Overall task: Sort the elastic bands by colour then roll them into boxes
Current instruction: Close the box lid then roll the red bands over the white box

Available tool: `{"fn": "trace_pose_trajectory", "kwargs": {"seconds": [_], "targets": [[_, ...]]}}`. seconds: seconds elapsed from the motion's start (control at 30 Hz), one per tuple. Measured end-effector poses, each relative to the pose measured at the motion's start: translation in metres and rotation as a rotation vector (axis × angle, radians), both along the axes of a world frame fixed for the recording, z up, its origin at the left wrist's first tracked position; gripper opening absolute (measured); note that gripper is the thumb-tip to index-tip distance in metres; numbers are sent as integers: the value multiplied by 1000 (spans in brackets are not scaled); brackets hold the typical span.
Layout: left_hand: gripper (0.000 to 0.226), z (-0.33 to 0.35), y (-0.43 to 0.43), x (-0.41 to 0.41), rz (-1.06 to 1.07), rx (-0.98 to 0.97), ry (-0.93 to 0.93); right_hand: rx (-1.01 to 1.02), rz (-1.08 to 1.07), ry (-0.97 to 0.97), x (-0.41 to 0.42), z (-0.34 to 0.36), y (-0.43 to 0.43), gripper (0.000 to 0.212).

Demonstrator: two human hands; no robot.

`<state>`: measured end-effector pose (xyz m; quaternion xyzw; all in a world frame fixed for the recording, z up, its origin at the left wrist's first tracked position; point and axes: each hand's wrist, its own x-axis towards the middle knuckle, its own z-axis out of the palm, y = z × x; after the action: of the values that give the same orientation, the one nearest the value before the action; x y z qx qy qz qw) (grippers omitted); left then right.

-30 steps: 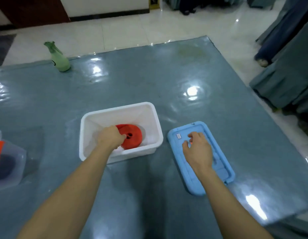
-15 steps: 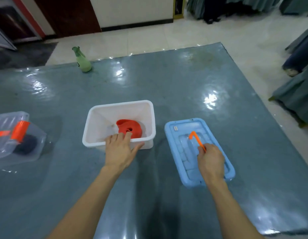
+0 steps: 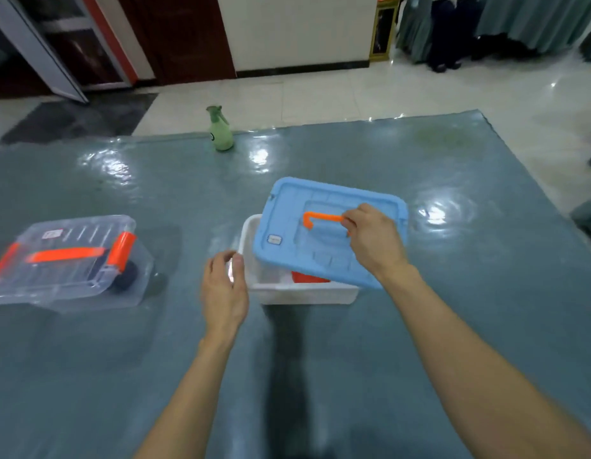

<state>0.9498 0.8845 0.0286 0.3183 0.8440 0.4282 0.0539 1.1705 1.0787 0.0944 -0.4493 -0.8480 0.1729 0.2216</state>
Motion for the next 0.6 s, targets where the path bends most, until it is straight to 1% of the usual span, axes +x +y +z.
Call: {"fn": "trace_pose_trajectory", "kwargs": {"seconds": [0.07,0.13,0.23,0.33,0.43,0.47,0.53,0.6], "targets": [[32,-4,0,-19,39,18,-94,-56,55,-54,-27,-10,2,23],[38,-11,7,-28,11,14,-187,-105,103,-103,-45,-21,3,24],[50,-21,23,-30,-68,-30,-282,-127,127,-82,-53,-35,-1,21],[41,-34,26,-23,-147,-23,-274,-117,132,-64,-47,-45,-10,19],[51,-43,22,-11,-138,-35,-269,-139,100,-82,-44,-48,-23,18],[53,-45,23,-8,-121,-31,-268,-101,79,-106,-43,-50,-28,18],[54,-48,24,-3,-99,-32,-271,70,49,-150,-40,-55,-43,17],[54,-49,25,-2,-84,-31,-262,206,33,-160,-35,-62,-62,24]]}}
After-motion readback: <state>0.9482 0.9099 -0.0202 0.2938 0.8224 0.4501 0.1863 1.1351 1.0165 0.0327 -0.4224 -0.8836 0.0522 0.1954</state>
